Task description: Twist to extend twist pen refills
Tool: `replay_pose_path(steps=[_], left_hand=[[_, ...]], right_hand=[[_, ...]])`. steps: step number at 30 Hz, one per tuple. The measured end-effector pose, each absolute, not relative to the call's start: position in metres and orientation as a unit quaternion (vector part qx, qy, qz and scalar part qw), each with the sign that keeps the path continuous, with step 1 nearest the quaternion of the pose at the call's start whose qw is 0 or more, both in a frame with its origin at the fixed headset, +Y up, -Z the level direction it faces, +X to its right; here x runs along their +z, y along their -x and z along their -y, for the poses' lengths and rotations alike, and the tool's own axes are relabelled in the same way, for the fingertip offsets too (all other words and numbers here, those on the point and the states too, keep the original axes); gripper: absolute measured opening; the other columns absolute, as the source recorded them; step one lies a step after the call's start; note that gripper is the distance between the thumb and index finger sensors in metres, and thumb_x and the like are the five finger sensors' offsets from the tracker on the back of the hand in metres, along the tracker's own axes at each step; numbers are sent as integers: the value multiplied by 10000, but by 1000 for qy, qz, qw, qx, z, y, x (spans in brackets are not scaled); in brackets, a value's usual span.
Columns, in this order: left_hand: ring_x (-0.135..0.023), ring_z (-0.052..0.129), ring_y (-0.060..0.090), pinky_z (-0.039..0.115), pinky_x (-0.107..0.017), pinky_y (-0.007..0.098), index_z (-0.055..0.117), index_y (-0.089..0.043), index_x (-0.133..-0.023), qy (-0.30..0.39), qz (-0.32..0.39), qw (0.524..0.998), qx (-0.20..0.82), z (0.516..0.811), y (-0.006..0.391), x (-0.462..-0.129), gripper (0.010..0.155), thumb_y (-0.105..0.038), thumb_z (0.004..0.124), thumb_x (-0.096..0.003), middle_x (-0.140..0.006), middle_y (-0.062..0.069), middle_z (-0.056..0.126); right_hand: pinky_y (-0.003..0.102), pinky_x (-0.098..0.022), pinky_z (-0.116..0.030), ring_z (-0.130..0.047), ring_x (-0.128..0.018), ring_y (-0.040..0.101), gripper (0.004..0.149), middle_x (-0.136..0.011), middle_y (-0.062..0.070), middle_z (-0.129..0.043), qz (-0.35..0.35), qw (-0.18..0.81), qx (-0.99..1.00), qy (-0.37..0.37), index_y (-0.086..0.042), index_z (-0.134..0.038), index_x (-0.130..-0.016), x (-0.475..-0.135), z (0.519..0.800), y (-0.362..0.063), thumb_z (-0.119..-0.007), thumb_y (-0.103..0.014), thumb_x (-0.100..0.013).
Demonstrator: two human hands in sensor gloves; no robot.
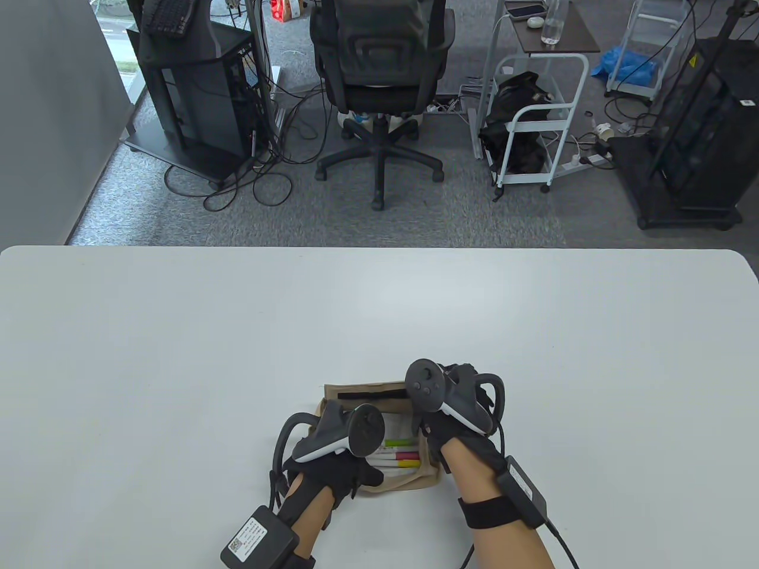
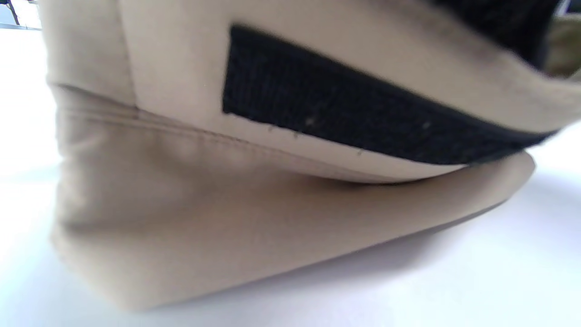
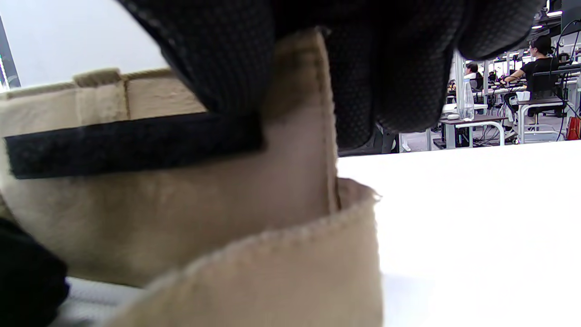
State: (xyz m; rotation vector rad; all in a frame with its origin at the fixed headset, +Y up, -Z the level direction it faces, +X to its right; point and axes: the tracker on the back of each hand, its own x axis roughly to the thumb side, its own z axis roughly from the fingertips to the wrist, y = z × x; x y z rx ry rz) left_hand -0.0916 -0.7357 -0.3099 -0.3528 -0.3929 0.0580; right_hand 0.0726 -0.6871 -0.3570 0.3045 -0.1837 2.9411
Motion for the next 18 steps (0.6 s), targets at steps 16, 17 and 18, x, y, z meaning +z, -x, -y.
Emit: replay_pose_path(steps=[16,17,18], left_hand=[[-735,1043,378,881,-513,493,869,-114,-904,131,173,975,-52,748,69,-320,554,-314,928,-391,-880,165,945],[-726,1048,373,880,-513,495,884,-116,-889,134,170,975,-55,749,67,-320,535,-308,926,-391,-861,163,960],[-714,1057,361,882,-510,493,893,-120,-877,131,172,975,-60,749,66,-320,527,-312,930,-387,-844,156,973]], right_hand=[[685,-576,-685,-920,-693,458,473,-759,192,-995,42,85,991,-97,-79,-904,-844,-357,685,-74,-908,-316,-434],[685,-576,-685,-920,-693,457,474,-758,193,-995,42,85,991,-96,-78,-904,-844,-357,685,-74,-907,-316,-435],[684,-577,-685,-920,-693,457,472,-759,193,-994,41,85,991,-96,-79,-906,-843,-357,685,-74,-907,-316,-435]])
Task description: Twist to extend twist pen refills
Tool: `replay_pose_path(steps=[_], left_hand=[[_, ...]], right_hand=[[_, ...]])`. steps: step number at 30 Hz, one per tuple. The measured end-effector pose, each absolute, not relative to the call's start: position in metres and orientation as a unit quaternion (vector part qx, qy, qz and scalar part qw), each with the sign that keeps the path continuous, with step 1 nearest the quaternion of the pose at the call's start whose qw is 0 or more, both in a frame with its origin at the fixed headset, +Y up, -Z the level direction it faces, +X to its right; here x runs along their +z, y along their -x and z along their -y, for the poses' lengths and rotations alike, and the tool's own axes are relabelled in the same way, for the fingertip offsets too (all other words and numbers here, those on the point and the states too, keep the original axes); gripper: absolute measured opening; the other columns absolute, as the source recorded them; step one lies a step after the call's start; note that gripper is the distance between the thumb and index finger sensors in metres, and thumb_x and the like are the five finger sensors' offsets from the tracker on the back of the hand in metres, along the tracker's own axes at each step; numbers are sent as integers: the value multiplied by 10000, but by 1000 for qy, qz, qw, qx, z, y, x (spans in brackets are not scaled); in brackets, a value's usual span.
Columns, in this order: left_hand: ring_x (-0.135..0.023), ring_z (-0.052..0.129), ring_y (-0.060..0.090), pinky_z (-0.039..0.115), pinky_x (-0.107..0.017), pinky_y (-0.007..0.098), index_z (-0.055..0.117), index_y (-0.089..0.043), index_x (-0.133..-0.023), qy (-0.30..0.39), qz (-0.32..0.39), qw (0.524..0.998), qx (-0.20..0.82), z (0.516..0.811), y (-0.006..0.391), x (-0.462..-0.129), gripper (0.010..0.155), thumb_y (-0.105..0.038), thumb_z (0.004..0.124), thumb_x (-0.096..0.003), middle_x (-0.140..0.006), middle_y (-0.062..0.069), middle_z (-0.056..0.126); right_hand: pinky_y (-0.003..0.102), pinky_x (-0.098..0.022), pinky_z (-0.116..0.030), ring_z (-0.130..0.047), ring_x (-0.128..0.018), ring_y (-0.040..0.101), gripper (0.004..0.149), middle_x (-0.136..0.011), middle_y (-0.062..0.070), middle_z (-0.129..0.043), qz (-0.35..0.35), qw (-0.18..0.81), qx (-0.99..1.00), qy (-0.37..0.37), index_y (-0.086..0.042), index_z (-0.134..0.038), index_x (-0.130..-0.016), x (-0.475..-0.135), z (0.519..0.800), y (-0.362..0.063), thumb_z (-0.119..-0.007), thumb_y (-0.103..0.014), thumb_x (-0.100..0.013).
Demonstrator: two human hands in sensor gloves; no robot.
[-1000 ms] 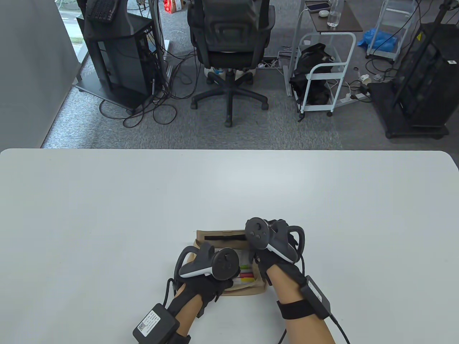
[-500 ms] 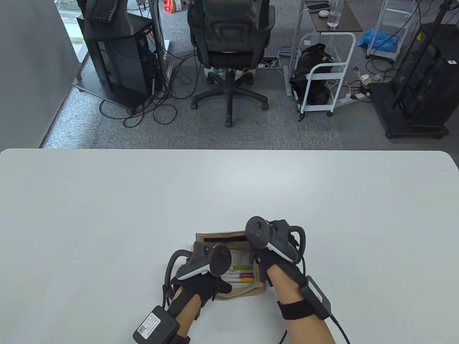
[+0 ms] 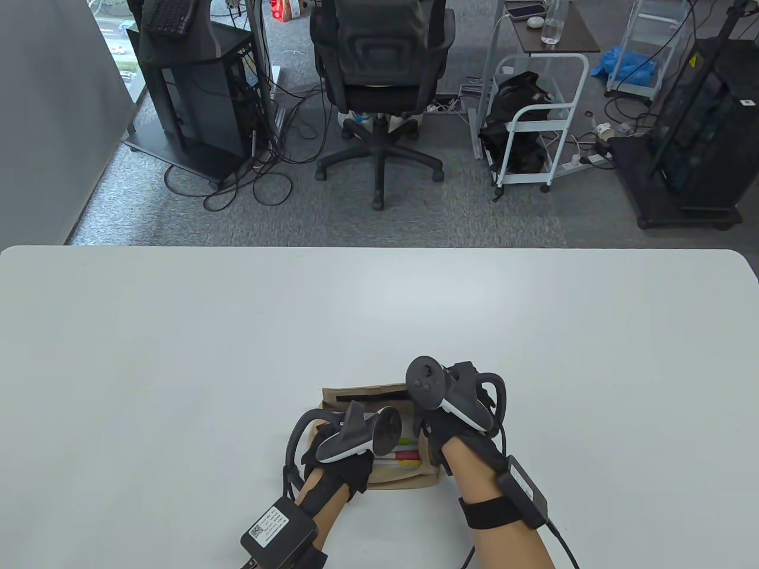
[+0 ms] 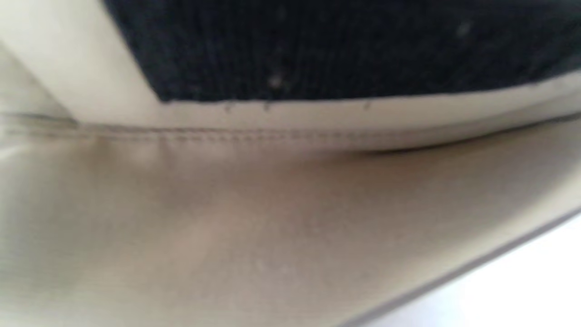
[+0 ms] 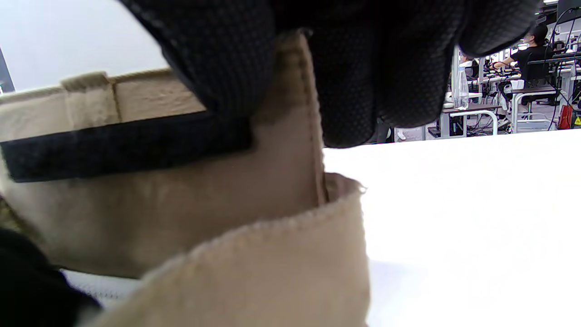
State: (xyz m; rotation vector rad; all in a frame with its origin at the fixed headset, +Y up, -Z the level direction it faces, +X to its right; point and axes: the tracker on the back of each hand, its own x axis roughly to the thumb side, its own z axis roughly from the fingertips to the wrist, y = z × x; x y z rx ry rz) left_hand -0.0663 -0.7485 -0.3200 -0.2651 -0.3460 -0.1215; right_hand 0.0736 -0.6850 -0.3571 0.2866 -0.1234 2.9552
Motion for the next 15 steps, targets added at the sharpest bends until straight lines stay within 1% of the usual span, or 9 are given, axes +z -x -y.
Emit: replay_pose_path(steps=[3,11,14,15], left_hand=[[-697,1055,337,868,-520,497,891,-126,-859,141,168,974,-56,751,67,-321,505,-308,934,-389,-813,144,987],[-664,1049,325,863,-505,503,915,-155,-826,118,172,977,-40,752,71,-321,473,-312,939,-380,-784,129,987],[-679,1032,325,850,-515,511,901,-155,-847,106,170,980,9,748,81,-320,482,-318,909,-393,-806,124,963],[-687,1026,329,843,-521,517,894,-154,-854,103,168,979,46,744,86,-320,483,-317,900,-399,-815,125,953]], right_hand=[[685,-576,-685,-920,-694,458,469,-758,193,-995,41,85,991,-96,-81,-908,-841,-357,685,-74,-907,-316,-436],[685,-578,-683,-919,-695,458,469,-760,192,-994,39,85,991,-97,-82,-905,-843,-357,685,-73,-908,-311,-434],[686,-580,-681,-916,-700,458,467,-766,193,-990,35,89,991,-98,-78,-903,-846,-357,684,-74,-910,-298,-434],[686,-581,-680,-915,-702,457,469,-768,192,-989,33,90,990,-99,-77,-900,-849,-357,683,-74,-912,-293,-433]])
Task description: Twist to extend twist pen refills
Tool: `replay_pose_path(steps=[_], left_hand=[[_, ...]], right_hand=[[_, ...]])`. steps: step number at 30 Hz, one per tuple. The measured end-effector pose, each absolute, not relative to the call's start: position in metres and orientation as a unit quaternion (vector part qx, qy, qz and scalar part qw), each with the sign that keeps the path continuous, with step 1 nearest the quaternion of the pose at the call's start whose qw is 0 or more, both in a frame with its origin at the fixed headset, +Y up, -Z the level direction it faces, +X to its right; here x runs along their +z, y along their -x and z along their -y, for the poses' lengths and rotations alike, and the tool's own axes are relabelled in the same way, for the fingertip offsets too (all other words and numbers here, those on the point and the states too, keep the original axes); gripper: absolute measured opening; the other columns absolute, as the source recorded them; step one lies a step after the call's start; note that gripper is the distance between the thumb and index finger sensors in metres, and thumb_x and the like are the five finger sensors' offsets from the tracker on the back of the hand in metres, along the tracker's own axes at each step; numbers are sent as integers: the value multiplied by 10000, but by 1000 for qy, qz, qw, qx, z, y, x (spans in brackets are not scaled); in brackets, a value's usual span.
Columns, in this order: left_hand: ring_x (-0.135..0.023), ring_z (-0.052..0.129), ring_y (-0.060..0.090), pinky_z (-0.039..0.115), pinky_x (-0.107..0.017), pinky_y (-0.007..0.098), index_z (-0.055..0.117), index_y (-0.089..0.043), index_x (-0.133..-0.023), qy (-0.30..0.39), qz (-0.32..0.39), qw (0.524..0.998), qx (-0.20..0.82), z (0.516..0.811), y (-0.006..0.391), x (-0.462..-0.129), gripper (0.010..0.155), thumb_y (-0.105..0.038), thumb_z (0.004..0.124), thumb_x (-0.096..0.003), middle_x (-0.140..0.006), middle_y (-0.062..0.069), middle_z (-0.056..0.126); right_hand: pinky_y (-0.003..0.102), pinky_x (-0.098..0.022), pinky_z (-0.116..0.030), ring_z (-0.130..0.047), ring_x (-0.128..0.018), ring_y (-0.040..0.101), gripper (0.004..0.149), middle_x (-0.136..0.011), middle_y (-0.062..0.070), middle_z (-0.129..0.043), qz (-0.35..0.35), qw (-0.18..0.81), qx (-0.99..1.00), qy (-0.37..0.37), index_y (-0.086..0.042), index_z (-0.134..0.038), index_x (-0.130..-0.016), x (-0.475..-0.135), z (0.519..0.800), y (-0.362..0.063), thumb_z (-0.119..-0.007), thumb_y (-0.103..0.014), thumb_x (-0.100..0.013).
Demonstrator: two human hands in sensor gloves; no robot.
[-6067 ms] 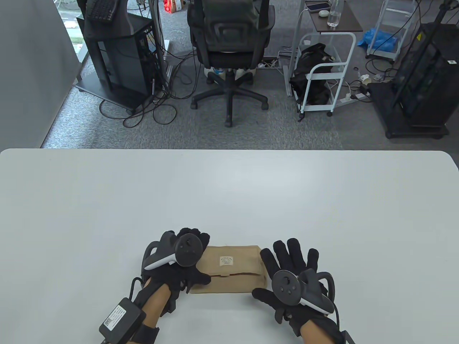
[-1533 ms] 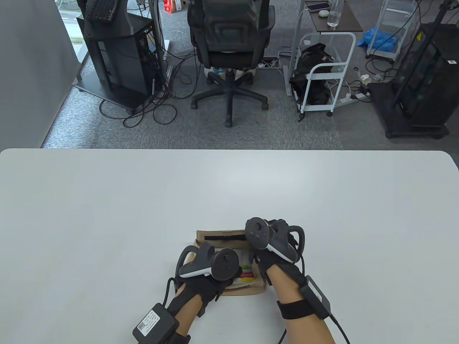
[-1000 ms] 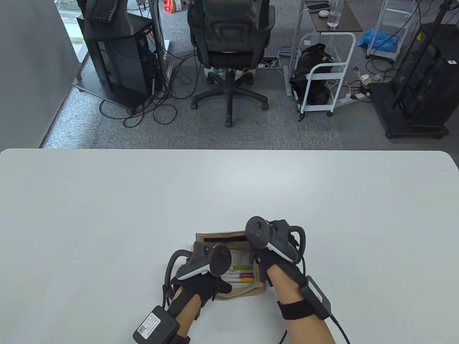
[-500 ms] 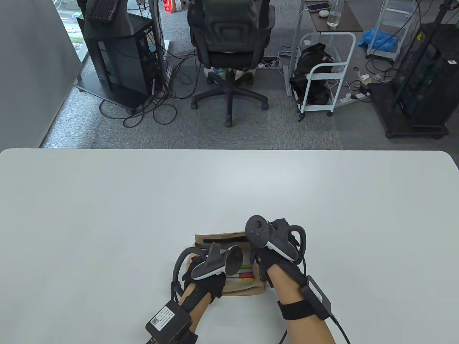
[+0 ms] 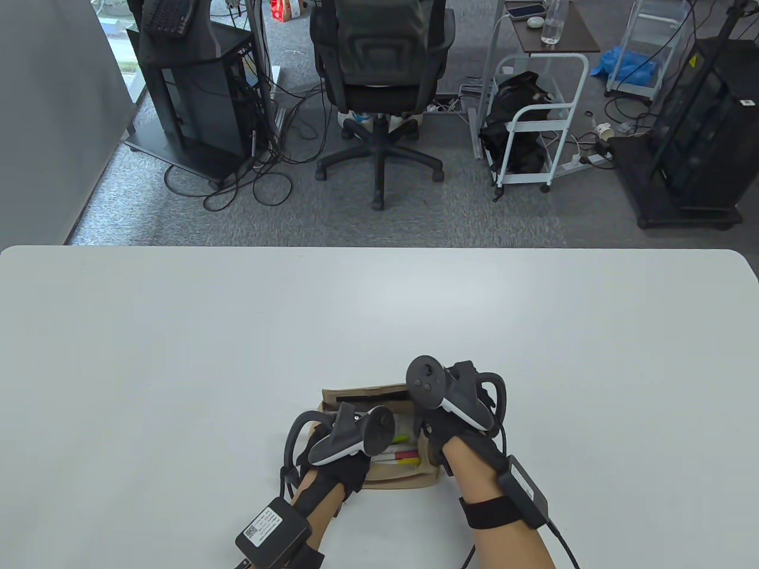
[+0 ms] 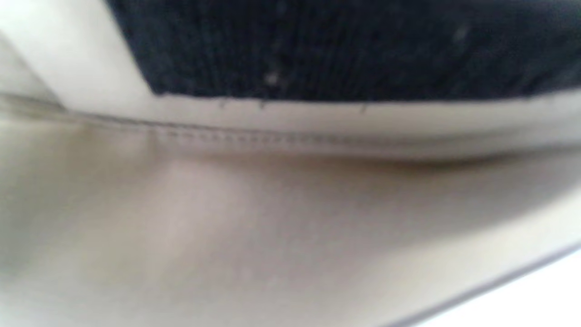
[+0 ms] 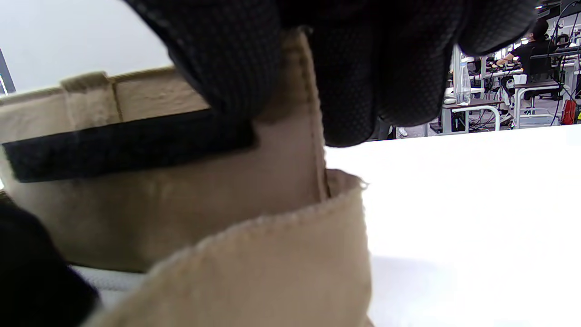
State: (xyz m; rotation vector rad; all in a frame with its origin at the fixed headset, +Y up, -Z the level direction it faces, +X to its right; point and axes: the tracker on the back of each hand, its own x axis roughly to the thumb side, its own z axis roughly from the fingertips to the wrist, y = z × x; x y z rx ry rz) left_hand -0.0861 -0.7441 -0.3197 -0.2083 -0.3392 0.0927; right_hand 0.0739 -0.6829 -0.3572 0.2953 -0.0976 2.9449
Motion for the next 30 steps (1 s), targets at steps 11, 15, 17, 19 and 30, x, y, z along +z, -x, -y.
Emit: replay_pose_path(steps=[11,15,17,19,30], left_hand=[[-706,1009,379,821,-524,567,859,-131,-878,40,161,894,417,709,130,-307,486,-303,865,-424,-853,154,912],[-709,1007,377,817,-528,567,856,-128,-880,34,177,837,516,701,135,-303,485,-304,860,-428,-855,156,909],[-713,1004,376,812,-534,568,853,-128,-883,37,190,808,557,698,136,-302,486,-304,858,-430,-857,154,907],[-716,1000,379,807,-536,570,852,-126,-885,38,200,786,583,694,137,-300,485,-301,858,-432,-859,156,904],[-705,1010,365,814,-537,560,858,-123,-883,25,222,776,590,688,133,-293,485,-307,856,-433,-847,153,916]], right_hand=[[693,-589,-667,-900,-719,468,485,-790,202,-975,57,135,984,-105,-66,-887,-865,-345,642,-83,-910,-296,-439],[693,-589,-668,-901,-719,468,482,-791,202,-976,90,204,967,-124,-65,-890,-863,-331,613,-92,-904,-304,-445],[694,-591,-666,-901,-721,469,481,-790,204,-979,94,270,946,-149,-60,-890,-863,-326,601,-98,-900,-304,-448],[699,-596,-660,-892,-734,472,483,-800,208,-975,85,350,913,-192,-52,-890,-864,-321,593,-104,-895,-305,-453],[739,-628,-593,-771,-850,515,530,-925,259,-869,-79,591,726,-343,2,-793,-947,-330,608,-93,-861,-232,-476]])
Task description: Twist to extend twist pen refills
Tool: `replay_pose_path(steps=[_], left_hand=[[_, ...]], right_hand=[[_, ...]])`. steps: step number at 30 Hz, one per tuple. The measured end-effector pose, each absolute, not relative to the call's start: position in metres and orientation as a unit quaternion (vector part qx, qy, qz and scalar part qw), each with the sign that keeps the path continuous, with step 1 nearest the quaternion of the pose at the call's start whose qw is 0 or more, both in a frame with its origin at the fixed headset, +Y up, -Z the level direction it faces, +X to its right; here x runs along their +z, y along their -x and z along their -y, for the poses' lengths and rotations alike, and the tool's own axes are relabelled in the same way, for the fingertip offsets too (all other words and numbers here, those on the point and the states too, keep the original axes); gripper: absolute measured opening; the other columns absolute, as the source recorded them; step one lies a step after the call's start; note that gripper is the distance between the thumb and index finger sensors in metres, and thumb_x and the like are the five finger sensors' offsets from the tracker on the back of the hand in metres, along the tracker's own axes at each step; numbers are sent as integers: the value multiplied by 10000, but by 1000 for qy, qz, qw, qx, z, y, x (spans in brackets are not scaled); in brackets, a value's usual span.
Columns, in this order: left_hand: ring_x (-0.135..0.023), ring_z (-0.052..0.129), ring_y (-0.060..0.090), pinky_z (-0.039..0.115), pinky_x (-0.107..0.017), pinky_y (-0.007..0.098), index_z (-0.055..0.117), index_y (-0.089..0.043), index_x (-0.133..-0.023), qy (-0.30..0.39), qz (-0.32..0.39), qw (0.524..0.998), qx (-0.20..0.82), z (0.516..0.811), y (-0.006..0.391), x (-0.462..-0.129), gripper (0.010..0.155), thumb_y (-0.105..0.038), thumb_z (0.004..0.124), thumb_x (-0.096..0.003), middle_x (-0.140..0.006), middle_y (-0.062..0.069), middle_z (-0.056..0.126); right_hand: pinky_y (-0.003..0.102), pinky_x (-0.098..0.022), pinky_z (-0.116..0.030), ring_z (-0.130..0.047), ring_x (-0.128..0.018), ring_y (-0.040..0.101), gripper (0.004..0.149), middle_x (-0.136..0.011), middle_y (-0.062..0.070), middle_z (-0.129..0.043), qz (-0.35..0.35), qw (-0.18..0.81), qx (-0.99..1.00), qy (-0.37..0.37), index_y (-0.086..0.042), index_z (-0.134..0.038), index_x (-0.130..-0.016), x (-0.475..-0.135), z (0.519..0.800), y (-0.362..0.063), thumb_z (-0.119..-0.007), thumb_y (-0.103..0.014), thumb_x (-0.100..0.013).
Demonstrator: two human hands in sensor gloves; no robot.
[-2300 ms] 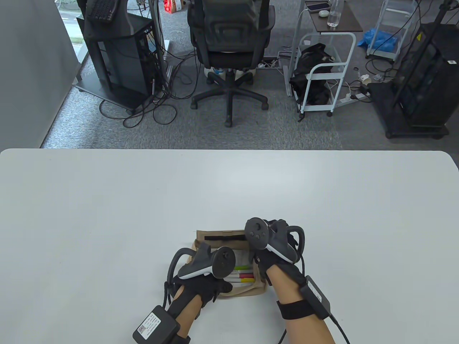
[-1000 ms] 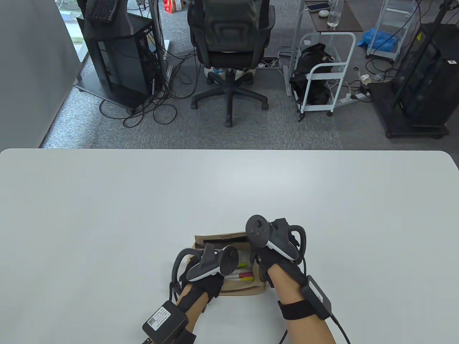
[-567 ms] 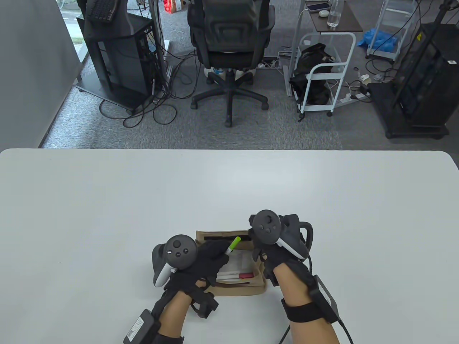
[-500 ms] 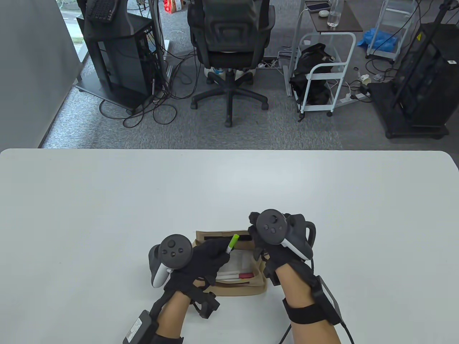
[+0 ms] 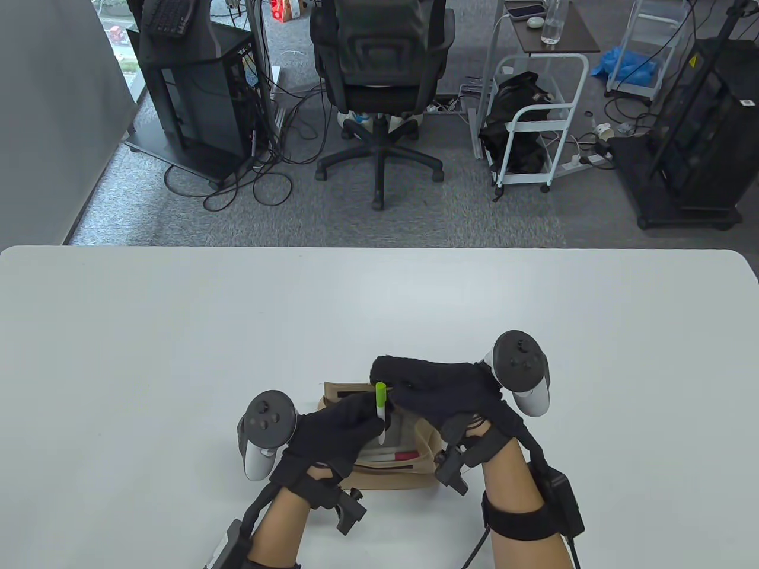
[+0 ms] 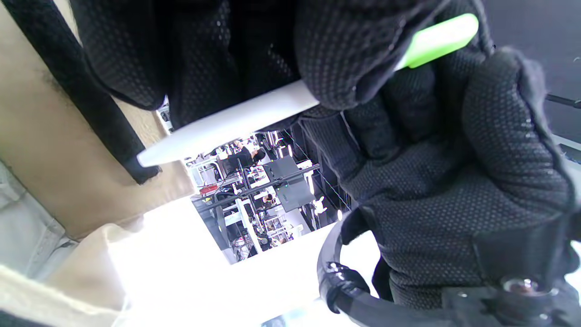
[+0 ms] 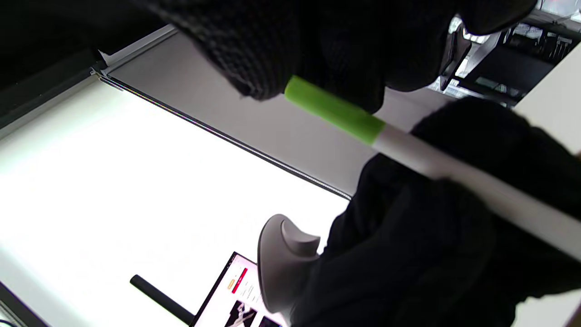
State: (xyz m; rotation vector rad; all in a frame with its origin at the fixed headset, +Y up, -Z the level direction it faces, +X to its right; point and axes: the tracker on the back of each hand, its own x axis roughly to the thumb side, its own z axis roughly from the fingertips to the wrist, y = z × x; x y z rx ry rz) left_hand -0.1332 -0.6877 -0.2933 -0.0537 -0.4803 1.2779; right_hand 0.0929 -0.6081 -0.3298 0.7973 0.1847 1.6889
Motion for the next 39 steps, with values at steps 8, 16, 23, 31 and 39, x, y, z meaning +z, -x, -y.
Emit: replay_pose_path(steps=[8,16,23,31,39], left_hand=[[-680,1024,354,823,-527,554,871,-114,-870,10,221,795,566,687,131,-292,486,-308,861,-425,-821,156,933],[-683,1025,354,824,-528,552,873,-116,-869,7,219,805,551,688,129,-292,484,-300,860,-422,-825,154,932],[-673,1031,348,828,-523,547,876,-114,-866,-2,216,808,549,688,130,-292,488,-308,865,-419,-816,153,938],[-662,1036,342,833,-518,543,880,-111,-862,-9,203,812,547,688,132,-292,489,-313,867,-417,-804,154,945],[-651,1040,338,835,-513,543,884,-101,-854,-28,178,822,540,689,136,-292,492,-317,872,-412,-789,159,951]], right_hand=[[718,-633,-612,-809,-820,486,495,-844,238,-934,-81,608,718,-329,-5,-818,-923,-338,620,-89,-859,-186,-464],[712,-636,-620,-813,-818,475,467,-831,229,-940,-79,587,730,-340,-19,-857,-891,-339,622,-89,-862,-195,-459],[703,-635,-630,-818,-812,460,484,-820,210,-943,-51,575,744,-337,-27,-860,-883,-337,620,-89,-893,-231,-445],[692,-620,-646,-849,-762,443,520,-753,179,-954,26,537,791,-291,-32,-851,-832,-330,618,-82,-952,-308,-403],[682,-562,-702,-926,-654,426,508,-636,164,-1005,144,474,846,-199,-28,-892,-740,-312,613,-69,-1000,-352,-363]])
